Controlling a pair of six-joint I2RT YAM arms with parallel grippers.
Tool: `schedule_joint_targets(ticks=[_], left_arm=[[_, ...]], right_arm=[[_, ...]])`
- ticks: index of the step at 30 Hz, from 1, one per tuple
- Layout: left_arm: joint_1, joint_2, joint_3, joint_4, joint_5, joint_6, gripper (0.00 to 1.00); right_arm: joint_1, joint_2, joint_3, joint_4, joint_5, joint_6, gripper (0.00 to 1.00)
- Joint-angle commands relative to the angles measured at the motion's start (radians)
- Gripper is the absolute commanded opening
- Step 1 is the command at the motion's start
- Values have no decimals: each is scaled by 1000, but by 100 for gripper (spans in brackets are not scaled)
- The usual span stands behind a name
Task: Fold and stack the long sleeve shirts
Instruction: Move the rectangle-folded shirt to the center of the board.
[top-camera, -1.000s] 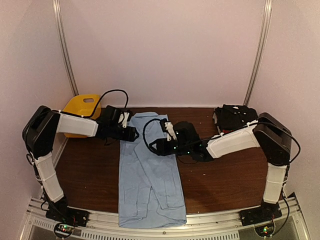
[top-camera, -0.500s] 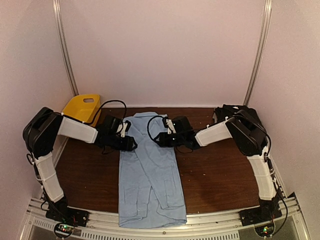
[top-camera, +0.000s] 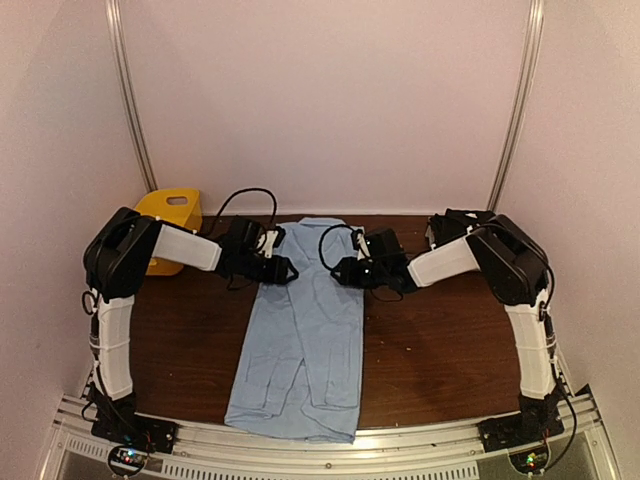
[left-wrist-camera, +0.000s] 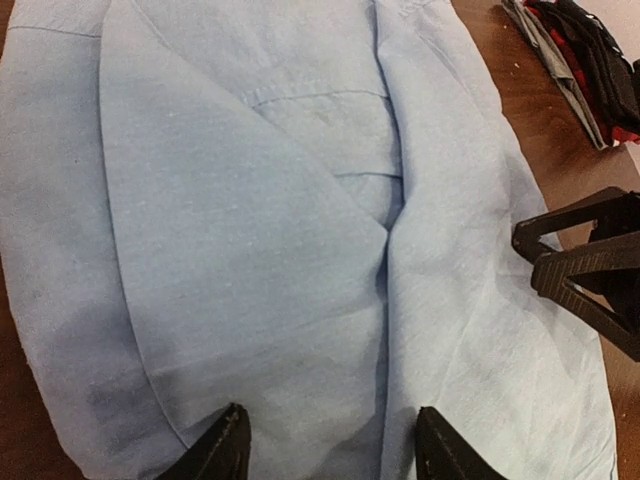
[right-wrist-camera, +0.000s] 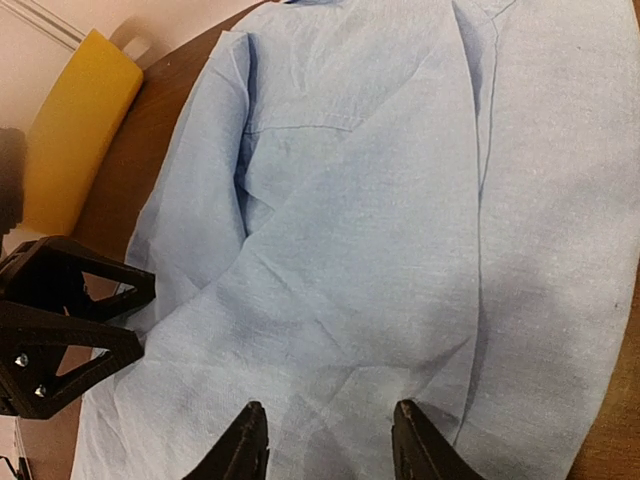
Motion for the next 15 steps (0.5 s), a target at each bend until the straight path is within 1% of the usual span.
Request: schedule_joint_targets(ticks=[1,5,8,11,15], left_arm=[[5,101,118,-59,35,27,58],[5,187,228,-75,46,37,58],[5,223,287,-75,54,29,58],[5,233,312,-75,65,18,58],[3,226,305,-75,78,7,58]], right_arm=[[-50,-10,-7,-94,52,-4,45],[-94,15,35,-108,26,-39,45],[-123,46,102,-157,15,-75,45],[-147,85,178,-206,-11,-106,45],[-165,136,270,-262,-51,-146,45]])
